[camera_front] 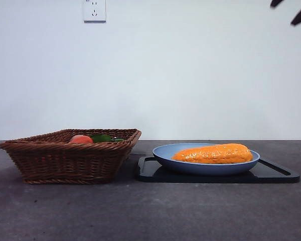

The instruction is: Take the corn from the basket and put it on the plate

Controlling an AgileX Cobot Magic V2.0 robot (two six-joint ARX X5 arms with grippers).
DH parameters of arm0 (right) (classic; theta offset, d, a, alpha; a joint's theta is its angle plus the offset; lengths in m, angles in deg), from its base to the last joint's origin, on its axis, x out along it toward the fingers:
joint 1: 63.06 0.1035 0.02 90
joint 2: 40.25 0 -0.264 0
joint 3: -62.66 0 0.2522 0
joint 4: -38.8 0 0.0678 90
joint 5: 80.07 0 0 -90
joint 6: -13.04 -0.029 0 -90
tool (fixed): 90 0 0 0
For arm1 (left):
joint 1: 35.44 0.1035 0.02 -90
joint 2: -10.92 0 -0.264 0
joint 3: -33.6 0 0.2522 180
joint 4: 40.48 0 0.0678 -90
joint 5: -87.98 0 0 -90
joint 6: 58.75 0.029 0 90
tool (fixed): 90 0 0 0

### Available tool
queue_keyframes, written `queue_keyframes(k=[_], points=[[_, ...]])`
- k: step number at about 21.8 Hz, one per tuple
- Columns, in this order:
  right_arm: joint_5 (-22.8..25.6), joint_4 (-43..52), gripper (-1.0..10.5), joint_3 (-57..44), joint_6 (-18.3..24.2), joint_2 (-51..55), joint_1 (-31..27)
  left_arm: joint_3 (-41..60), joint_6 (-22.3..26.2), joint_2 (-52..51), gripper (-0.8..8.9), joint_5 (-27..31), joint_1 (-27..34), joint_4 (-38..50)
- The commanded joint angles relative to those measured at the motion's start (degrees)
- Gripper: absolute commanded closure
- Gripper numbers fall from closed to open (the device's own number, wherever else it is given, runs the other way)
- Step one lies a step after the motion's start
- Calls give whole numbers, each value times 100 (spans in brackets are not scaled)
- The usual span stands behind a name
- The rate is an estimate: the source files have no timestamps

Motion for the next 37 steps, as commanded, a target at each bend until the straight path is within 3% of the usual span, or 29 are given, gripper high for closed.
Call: queue_keyframes(k=[1, 4, 7, 8, 16, 27, 29, 32, 37], points=[[33, -236, 709, -127, 83, 328, 363, -96, 131, 17, 544, 22, 42, -199], [44, -293, 728, -472, 44, 743, 734, -96, 153, 17, 638, 22, 107, -514], [42, -254, 871, -868, 59, 966, 890, -96, 195, 17, 803, 20, 111, -704], [42, -225, 940, -986, 85, 1010, 896, -96, 249, 17, 807, 20, 111, -745], [35, 33, 943, -1213, 55, 1038, 905, -96, 262, 17, 807, 17, 109, -754], [33, 273, 943, -1211, 55, 1038, 905, -96, 363, -31, 805, 20, 160, -120], [33, 278, 943, -1211, 55, 1038, 905, -87, 898, -173, 805, 22, 391, -116], [33, 278, 943, -1211, 55, 1040, 905, 96, 905, -673, 805, 20, 1080, 417], [33, 282, 943, -1211, 55, 1040, 905, 1945, 951, -2358, 805, 20, 2529, 2865]])
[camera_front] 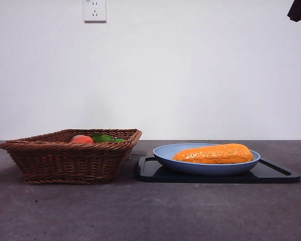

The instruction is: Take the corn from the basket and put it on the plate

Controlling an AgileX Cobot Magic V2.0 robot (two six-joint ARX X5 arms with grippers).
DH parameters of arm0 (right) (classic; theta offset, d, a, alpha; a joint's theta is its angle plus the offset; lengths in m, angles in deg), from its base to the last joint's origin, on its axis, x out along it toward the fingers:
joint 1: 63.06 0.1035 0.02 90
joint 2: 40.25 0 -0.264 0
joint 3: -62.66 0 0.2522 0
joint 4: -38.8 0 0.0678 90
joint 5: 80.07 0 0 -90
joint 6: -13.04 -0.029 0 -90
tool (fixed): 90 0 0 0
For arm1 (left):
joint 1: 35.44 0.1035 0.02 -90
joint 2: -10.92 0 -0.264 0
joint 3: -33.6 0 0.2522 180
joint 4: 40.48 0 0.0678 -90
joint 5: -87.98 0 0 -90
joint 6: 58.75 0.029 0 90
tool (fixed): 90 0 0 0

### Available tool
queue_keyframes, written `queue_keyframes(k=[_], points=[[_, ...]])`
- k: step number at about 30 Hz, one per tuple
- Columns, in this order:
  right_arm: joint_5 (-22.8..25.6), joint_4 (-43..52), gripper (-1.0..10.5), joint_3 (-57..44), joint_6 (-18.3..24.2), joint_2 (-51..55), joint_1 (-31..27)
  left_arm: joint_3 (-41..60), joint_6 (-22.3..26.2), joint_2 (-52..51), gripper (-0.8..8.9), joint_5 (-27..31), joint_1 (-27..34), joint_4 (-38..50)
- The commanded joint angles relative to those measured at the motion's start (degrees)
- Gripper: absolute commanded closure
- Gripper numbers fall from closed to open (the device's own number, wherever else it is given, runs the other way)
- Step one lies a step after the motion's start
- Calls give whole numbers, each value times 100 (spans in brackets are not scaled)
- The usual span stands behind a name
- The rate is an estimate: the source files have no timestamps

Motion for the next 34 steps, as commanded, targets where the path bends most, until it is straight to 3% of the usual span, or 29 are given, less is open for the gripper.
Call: queue_keyframes(k=[1, 7, 18, 27, 34], points=[[7, 44, 943, 55, 13, -20, 24, 960, 79, -634, 805, 22, 518, 1110], [7, 136, 943, 55, 13, -22, 24, 2979, 81, -1976, 805, 35, 1287, 2352], [7, 319, 943, 55, 13, -22, 24, 5670, 72, -3842, 805, 59, 1552, 2424], [7, 326, 943, 55, 13, -22, 24, 6408, 52, -4739, 805, 197, 1552, 1554], [7, 356, 943, 55, 13, -17, 24, 6404, -28, -4721, 805, 210, 1550, 1078]])
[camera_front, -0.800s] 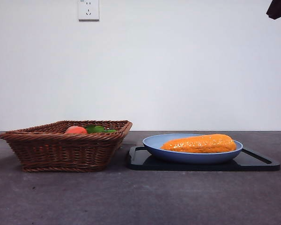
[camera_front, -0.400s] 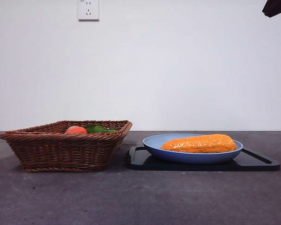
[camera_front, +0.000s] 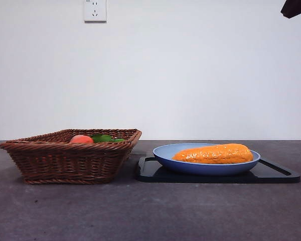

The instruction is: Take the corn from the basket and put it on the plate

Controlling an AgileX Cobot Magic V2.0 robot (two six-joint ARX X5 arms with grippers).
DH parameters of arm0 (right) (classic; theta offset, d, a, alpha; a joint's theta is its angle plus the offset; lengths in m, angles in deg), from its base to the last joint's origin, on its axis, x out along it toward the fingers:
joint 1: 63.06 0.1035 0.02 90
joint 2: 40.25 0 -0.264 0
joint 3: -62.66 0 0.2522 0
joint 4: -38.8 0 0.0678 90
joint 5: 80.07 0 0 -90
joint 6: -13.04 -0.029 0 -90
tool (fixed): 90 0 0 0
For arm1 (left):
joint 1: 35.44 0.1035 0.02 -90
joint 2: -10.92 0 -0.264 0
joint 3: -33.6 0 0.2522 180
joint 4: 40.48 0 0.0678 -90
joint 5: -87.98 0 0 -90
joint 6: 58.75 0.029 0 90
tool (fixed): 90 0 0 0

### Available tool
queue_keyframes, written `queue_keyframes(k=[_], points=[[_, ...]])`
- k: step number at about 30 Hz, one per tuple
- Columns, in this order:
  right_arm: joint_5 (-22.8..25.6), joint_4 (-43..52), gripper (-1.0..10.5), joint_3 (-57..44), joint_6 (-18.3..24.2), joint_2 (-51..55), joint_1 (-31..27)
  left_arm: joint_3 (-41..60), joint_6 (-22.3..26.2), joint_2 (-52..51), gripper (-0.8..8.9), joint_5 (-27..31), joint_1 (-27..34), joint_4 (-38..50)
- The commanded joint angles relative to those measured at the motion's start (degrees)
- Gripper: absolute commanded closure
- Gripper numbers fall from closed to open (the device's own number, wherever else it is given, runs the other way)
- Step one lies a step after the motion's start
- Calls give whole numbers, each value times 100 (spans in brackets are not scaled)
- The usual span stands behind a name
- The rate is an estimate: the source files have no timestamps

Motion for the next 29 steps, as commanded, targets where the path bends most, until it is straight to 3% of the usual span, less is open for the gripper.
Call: queue_keyframes(k=[1, 29], points=[[7, 72, 943, 55, 13, -31, 24, 155, -24, -9, 805, -11, 9, -31], [31, 721, 943, 55, 72, 28, 24, 155, -24, -9, 805, -11, 9, -31]])
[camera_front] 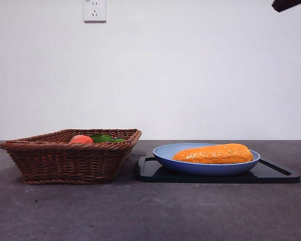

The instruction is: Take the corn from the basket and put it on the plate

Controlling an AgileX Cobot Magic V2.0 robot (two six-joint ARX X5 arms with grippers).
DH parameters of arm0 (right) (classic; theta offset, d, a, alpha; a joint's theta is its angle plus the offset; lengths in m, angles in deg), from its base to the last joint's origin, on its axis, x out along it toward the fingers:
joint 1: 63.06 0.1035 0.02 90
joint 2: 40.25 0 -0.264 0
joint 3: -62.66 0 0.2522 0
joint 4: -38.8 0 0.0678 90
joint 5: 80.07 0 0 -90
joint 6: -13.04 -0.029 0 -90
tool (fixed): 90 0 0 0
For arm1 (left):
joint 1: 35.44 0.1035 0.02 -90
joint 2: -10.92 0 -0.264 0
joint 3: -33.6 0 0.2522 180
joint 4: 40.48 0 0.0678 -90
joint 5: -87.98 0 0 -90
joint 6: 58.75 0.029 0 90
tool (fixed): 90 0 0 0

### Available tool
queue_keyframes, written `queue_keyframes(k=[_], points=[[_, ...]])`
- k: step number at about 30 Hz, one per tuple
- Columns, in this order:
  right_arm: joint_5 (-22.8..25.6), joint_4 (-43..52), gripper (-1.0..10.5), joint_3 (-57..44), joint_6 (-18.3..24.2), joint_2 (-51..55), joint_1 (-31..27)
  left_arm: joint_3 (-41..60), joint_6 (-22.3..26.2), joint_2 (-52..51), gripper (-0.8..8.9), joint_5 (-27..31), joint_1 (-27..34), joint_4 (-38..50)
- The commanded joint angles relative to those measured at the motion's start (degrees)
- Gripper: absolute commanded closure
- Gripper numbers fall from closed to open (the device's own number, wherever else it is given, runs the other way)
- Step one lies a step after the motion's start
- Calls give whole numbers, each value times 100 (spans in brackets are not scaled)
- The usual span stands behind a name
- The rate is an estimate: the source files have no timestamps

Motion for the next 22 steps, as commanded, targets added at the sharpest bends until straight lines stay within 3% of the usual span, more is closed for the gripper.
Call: queue_keyframes(k=[1, 3, 9, 15, 22], points=[[28, 155, 943, 55, 66, 96, 22, 155, -11, -9, 805, -13, 9, -28], [33, 175, 943, 55, 140, 273, 11, 155, -11, -9, 805, -13, 9, -28], [140, 531, 943, -155, 920, 1268, -177, 155, -11, -9, 805, -13, 9, -28], [122, 1851, 943, -1451, 881, 2780, -518, 155, -11, -9, 805, -13, 9, -28], [1329, 3331, 943, -3442, 1014, 4155, -619, 155, -11, -9, 805, -13, 9, -28]])
